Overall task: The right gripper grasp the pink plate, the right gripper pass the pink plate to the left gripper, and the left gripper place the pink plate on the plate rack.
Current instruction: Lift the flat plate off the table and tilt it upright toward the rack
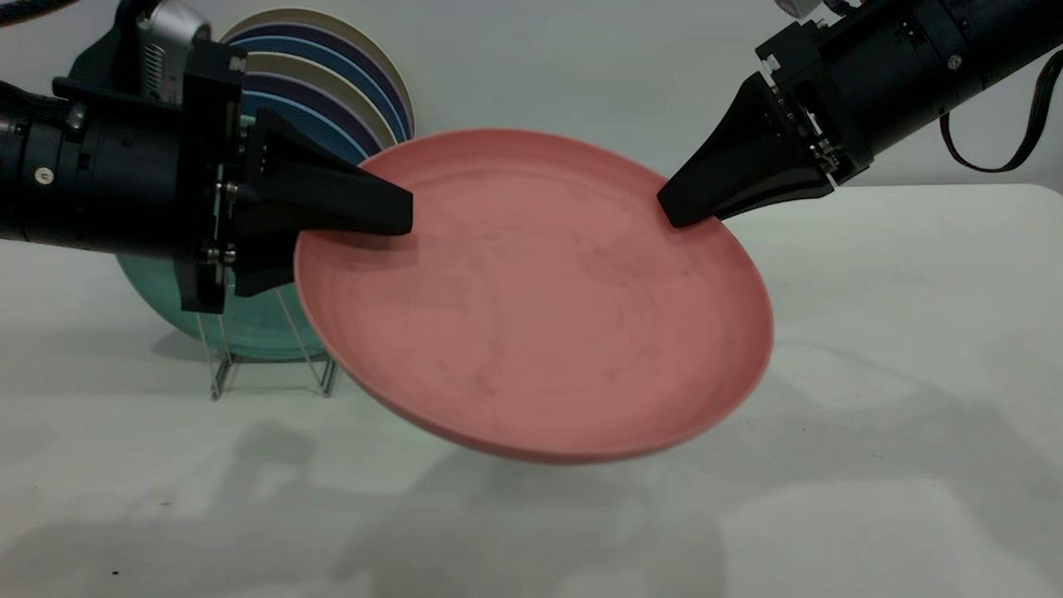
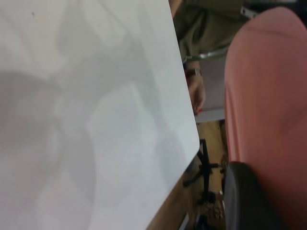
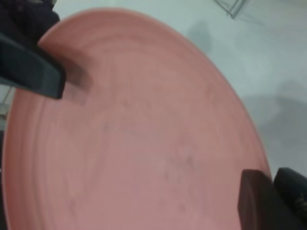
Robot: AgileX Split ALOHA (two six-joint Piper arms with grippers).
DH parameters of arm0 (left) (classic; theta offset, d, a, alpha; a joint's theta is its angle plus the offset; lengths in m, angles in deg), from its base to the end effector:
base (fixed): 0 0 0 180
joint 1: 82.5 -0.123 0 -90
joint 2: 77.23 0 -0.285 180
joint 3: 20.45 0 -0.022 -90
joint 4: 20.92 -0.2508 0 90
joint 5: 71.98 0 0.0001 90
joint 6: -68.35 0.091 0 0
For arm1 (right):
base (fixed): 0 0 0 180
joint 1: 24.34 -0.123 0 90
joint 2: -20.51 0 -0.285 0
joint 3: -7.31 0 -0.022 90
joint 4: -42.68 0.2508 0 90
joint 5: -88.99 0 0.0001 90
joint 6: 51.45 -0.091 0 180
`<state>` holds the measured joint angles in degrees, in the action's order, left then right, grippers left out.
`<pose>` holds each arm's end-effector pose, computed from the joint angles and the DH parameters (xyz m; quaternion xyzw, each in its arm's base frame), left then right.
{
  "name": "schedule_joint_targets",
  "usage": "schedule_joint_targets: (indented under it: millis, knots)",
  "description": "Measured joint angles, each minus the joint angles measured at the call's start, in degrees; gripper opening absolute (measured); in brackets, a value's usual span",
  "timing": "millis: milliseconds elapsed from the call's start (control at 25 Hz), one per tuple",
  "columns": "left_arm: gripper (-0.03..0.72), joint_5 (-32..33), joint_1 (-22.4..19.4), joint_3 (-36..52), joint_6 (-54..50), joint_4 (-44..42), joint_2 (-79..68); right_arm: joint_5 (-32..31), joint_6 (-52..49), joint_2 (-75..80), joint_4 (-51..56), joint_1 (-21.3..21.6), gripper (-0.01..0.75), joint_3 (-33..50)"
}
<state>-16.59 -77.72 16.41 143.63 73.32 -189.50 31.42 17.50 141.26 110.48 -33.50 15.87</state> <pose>0.2796 -0.0984 0.1413 0.0182 0.8531 -0.4925 0.1711 0.3569 0.1296 0.1727 -0.2682 0.8493 0.4167 0.1821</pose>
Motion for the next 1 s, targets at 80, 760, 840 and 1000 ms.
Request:
schedule_joint_targets:
  millis: [80, 760, 840, 1000]
  knots:
    - [0.236, 0.64, 0.0, 0.0, -0.31, -0.58, 0.0, -0.68, -0.23, 0.0, 0.76, 0.0, 0.096, 0.0]
    - [0.184, 1.36, 0.05, 0.0, -2.14, -1.96, 0.0, -2.95, -1.46, 0.0, 1.89, -0.1, 0.273, 0.0]
    - [0.182, 1.3, 0.05, 0.0, -2.14, -2.19, 0.0, -3.06, -1.46, 0.0, 2.19, -0.1, 0.274, 0.0]
    - [0.147, 0.26, 0.05, -0.04, -2.19, -2.99, 0.0, -3.5, -1.49, 0.0, 2.75, -0.15, 0.275, 0.0]
